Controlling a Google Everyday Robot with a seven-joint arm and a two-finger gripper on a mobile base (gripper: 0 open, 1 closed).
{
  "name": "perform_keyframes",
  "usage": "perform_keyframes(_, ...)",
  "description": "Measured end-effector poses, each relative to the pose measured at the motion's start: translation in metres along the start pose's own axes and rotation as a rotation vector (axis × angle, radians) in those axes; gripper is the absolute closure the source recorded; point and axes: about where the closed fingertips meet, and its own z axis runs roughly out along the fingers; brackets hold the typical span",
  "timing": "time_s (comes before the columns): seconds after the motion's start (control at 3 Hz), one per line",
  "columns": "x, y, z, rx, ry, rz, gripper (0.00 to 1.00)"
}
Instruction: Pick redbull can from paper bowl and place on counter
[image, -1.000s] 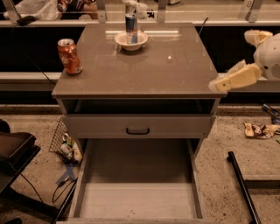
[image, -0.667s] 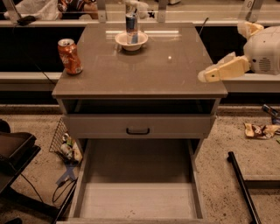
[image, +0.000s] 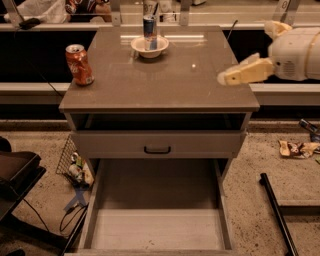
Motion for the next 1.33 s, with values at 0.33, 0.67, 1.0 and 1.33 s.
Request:
perform_keyframes(0.33,-0.024,-0.037,0.067,0.054,-0.169,0.090,0.00)
perform_keyframes(0.67,-0.062,-0.075,0.120,0.114,-0.265,0.127,0.00)
perform_keyframes(1.0,-0.079,-0.112,0.167,0.160,-0.250,0.166,0.00)
perform_keyframes(1.33,-0.081,-0.125,0.231,0.145,-0.202,0.208,0.00)
